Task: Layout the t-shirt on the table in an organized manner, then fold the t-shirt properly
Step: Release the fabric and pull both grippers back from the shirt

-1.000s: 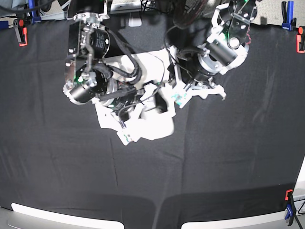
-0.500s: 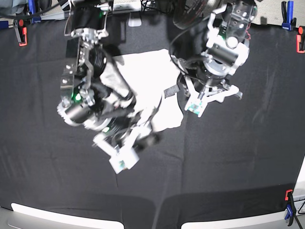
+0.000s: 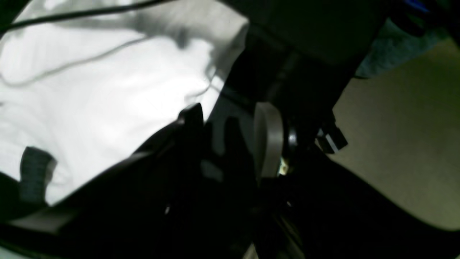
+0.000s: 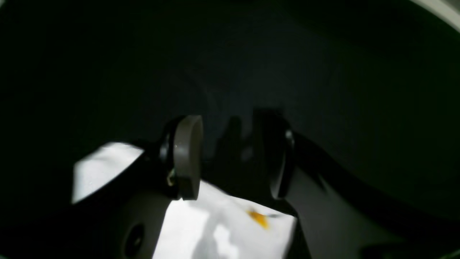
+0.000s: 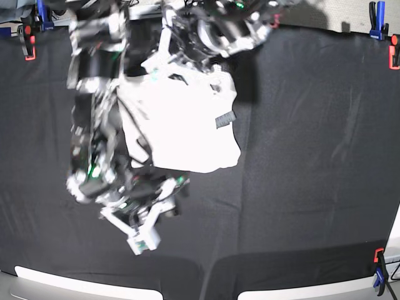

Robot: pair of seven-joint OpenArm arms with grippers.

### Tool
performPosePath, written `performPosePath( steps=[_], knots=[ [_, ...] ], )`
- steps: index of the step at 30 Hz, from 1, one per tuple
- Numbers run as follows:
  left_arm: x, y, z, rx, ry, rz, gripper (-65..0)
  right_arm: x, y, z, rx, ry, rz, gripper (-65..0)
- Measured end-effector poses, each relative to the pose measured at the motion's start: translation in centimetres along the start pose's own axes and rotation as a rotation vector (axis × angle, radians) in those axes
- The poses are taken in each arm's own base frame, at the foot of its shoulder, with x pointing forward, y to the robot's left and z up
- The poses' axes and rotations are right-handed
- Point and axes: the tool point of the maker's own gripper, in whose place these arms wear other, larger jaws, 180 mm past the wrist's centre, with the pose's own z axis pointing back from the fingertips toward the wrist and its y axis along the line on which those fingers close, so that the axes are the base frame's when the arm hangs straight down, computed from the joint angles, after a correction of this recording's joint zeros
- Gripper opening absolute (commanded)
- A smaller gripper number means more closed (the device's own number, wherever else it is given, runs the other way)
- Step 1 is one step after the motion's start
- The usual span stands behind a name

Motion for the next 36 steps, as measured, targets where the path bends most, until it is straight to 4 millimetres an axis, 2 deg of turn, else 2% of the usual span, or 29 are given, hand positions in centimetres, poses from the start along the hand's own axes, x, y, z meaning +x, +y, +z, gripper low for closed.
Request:
performPosePath(
  steps=[3, 5, 10, 13, 14, 19, 26, 32, 36],
  knots=[
    [-3.6, 1.2, -1.8, 0.056, 0.119, -0.005, -43.5, -2.1, -1.6, -1.5, 0.026, 0.103, -0.077, -38.1],
    [-5.7, 0.9, -2.8, 0.033, 0.181, 0.01, -43.5, -3.6, -1.8, -2.6, 0.045, 0.16, -0.116, -38.1],
    [-6.8, -0.3, -4.8, -0.004, 0.177, 0.044, -43.4, -7.7, -0.8, -4.7, 0.131, 0.281, -0.141, -38.1],
    [-7.1, -0.2, -5.6, -0.004, 0.17, 0.043, -43.5, -11.3, -0.1, -5.6, 0.168, 0.366, -0.166, -38.1],
    [-7.0, 0.2, -5.8, 0.002, 0.173, 0.037, -43.4, -12.0, 0.4, -5.8, 0.193, 0.372, -0.181, -38.1],
    [-6.6, 4.0, -7.4, 0.074, 0.185, 0.006, -43.4, -12.8, 0.9, -5.6, 0.239, 0.398, -0.177, -38.0],
    [-6.2, 10.0, -9.1, 0.16, 0.155, 0.092, -43.5, -13.9, -1.2, -4.3, 0.224, 0.441, -0.183, -38.0],
    [-7.3, 13.2, -8.4, 0.228, 0.169, 0.138, -43.5, -14.4, -2.9, -3.1, 0.218, 0.443, -0.195, -38.1],
    [-8.1, 15.1, -7.6, 0.302, 0.198, 0.053, -43.5, -14.7, -3.9, -2.6, 0.196, 0.454, -0.183, -38.1]
  ],
)
